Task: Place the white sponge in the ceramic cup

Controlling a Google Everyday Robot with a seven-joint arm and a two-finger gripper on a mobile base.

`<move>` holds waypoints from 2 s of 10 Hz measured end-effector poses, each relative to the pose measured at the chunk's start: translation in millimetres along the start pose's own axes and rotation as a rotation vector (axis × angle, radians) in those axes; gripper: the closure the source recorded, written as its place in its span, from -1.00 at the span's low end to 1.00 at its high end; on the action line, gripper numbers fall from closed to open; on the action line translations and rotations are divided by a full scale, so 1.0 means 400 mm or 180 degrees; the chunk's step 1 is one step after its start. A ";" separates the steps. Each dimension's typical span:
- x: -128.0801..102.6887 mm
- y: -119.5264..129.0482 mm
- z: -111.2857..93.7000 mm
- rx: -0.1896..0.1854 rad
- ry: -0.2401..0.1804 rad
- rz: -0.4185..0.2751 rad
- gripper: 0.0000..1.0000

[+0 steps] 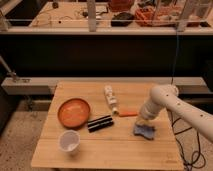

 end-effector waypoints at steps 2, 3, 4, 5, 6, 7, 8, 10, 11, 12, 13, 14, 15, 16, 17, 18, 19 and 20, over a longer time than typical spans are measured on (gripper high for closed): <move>-0.003 -0.005 -0.041 -0.0029 0.0013 -0.0023 0.15; -0.002 -0.008 -0.056 -0.0031 0.0027 -0.0022 0.31; -0.005 -0.009 -0.057 -0.0032 0.0028 -0.0032 0.46; -0.017 -0.006 -0.060 -0.0038 0.0031 -0.0075 0.67; -0.031 -0.001 -0.072 -0.0041 0.0034 -0.0135 0.87; -0.050 0.008 -0.083 -0.0057 0.0044 -0.0193 0.98; -0.079 0.011 -0.096 -0.0055 0.0050 -0.0260 1.00; -0.104 0.013 -0.127 -0.0061 0.0074 -0.0312 1.00; -0.113 0.014 -0.133 -0.0069 0.0084 -0.0348 1.00; -0.138 0.018 -0.146 -0.0086 0.0098 -0.0409 1.00; -0.171 0.021 -0.162 -0.0099 0.0104 -0.0460 1.00; -0.187 0.021 -0.173 -0.0095 0.0095 -0.0483 1.00; -0.195 0.027 -0.181 -0.0128 0.0098 -0.0501 1.00; -0.206 0.029 -0.190 -0.0150 0.0085 -0.0512 1.00; -0.226 0.030 -0.197 -0.0163 0.0057 -0.0537 1.00; -0.241 0.030 -0.206 -0.0162 0.0029 -0.0552 1.00; -0.249 0.033 -0.213 -0.0166 0.0023 -0.0552 1.00; -0.250 0.036 -0.215 -0.0180 0.0033 -0.0554 1.00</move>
